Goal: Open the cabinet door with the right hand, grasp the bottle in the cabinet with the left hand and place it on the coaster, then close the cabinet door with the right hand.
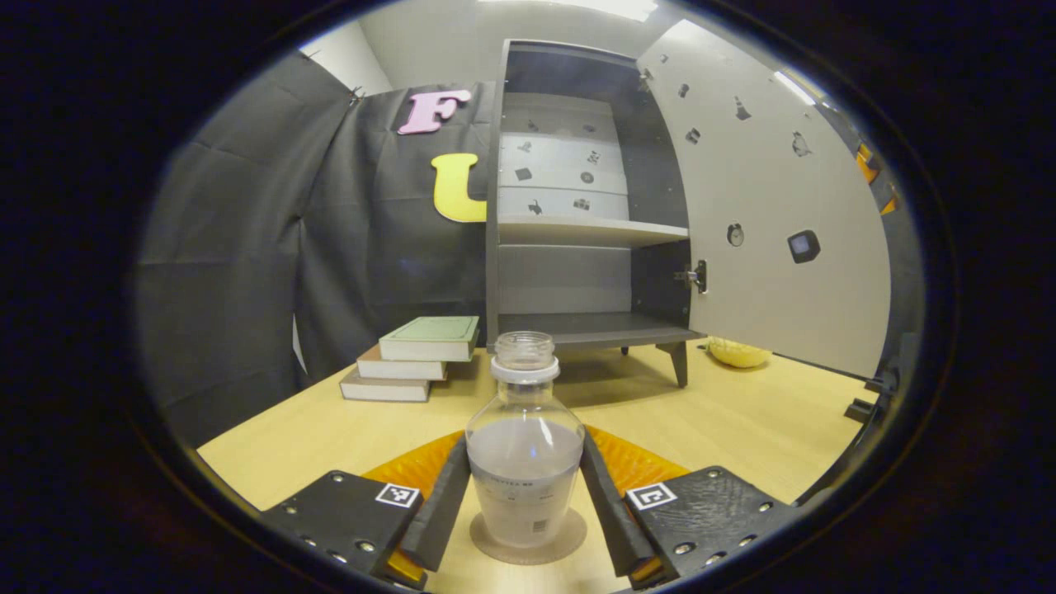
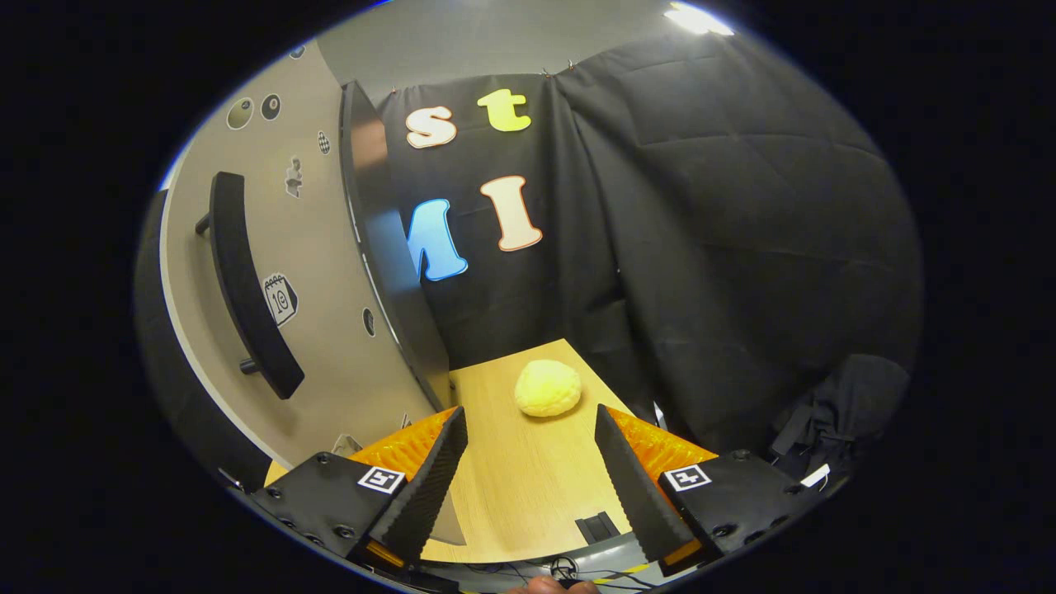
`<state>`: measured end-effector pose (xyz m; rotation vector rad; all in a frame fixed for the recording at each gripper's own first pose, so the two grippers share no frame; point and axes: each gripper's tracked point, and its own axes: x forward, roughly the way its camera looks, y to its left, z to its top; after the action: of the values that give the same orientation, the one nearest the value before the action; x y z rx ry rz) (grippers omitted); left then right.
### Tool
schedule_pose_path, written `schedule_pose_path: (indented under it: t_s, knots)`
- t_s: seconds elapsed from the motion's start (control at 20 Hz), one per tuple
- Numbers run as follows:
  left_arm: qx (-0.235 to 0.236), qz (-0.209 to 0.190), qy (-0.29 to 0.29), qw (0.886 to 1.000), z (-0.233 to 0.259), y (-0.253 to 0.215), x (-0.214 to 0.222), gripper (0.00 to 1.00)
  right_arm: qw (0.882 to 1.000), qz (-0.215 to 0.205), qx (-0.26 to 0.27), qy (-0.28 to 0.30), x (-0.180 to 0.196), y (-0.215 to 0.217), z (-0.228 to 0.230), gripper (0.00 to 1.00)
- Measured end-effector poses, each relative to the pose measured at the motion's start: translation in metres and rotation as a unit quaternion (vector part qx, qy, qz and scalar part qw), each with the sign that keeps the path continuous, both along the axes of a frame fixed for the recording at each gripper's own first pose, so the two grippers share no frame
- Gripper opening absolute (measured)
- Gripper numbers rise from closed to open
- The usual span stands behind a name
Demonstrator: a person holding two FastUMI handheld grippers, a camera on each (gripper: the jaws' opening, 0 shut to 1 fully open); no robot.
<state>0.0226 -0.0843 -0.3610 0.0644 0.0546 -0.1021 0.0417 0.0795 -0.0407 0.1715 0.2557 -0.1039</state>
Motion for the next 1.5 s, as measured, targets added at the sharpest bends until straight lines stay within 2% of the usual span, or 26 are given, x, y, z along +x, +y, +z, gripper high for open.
schedule_pose_path:
  t_s: [0.05,0.1,0.15,0.3,0.45,0.5,0.55,0.7,0.8,0.85,0.9,0.95,1.1,1.15,1.2,1.25,1.3,1.35,1.5]
  knots:
    - [0.004,0.000,-0.001,1.000,0.002,0.000,0.000,0.72,1.000,0.002,-0.002,0.001,0.000,0.001,-0.001,0.93]
    - [0.006,-0.001,-0.002,1.000,0.003,0.000,0.000,0.80,1.000,0.003,-0.003,0.001,-0.001,0.000,-0.002,0.98]
    - [0.005,0.001,-0.003,1.000,0.005,0.001,0.002,0.82,1.000,0.002,-0.004,0.000,-0.002,0.000,-0.003,0.98]
    - [-0.015,0.000,-0.005,1.000,0.017,0.002,0.002,0.82,1.000,0.001,-0.002,0.003,-0.007,-0.003,-0.008,0.98]
    - [-0.011,0.001,-0.016,1.000,0.037,0.005,-0.002,0.82,1.000,-0.005,0.003,0.001,-0.013,-0.008,-0.007,0.98]
    - [-0.008,-0.003,-0.026,1.000,0.050,0.003,-0.005,0.84,1.000,-0.008,0.005,-0.001,-0.015,-0.011,-0.006,0.98]
    - [-0.004,-0.006,-0.037,0.999,0.063,0.003,-0.009,0.84,1.000,-0.011,0.003,-0.004,-0.016,-0.013,-0.005,0.93]
    - [0.001,-0.010,-0.056,0.998,0.102,0.000,-0.023,0.82,1.000,-0.018,0.004,-0.010,-0.019,-0.018,-0.001,0.93]
    - [0.004,0.017,-0.063,0.998,0.131,0.008,-0.038,0.84,1.000,-0.017,0.017,-0.020,-0.020,-0.017,0.009,0.93]
    - [-0.001,0.022,-0.069,0.997,0.147,0.004,-0.048,0.81,0.999,-0.015,0.024,-0.030,-0.021,-0.016,0.016,0.93]
    - [-0.008,0.023,-0.072,0.997,0.163,-0.001,-0.056,0.84,0.999,-0.013,0.027,-0.037,-0.021,-0.015,0.023,0.93]
    - [-0.011,0.023,-0.069,0.997,0.176,-0.005,-0.063,0.82,0.999,-0.009,0.027,-0.043,-0.020,-0.016,0.028,0.93]
    - [-0.010,0.023,-0.057,0.998,0.224,-0.019,-0.082,0.84,0.998,-0.016,0.005,-0.062,-0.011,-0.031,0.045,0.92]
    - [-0.015,0.021,-0.057,0.998,0.237,-0.024,-0.087,0.82,0.998,-0.014,0.003,-0.067,-0.007,-0.032,0.048,0.98]
    - [-0.023,0.027,-0.050,0.998,0.241,-0.024,-0.089,0.82,0.997,-0.009,0.004,-0.072,-0.004,-0.030,0.053,0.93]
    - [-0.029,0.029,-0.043,0.998,0.252,-0.026,-0.092,0.84,0.997,-0.001,0.007,-0.079,-0.002,-0.028,0.058,0.93]
    - [-0.031,0.036,-0.036,0.998,0.262,-0.028,-0.094,0.82,0.996,0.007,0.009,-0.085,0.000,-0.025,0.063,0.93]
    - [-0.034,0.048,-0.030,0.998,0.273,-0.027,-0.095,0.82,0.996,0.017,0.008,-0.090,0.001,-0.021,0.067,0.98]
    - [-0.065,0.088,0.016,0.994,0.288,-0.029,-0.102,0.84,0.993,0.048,-0.001,-0.104,0.010,-0.011,0.081,0.98]
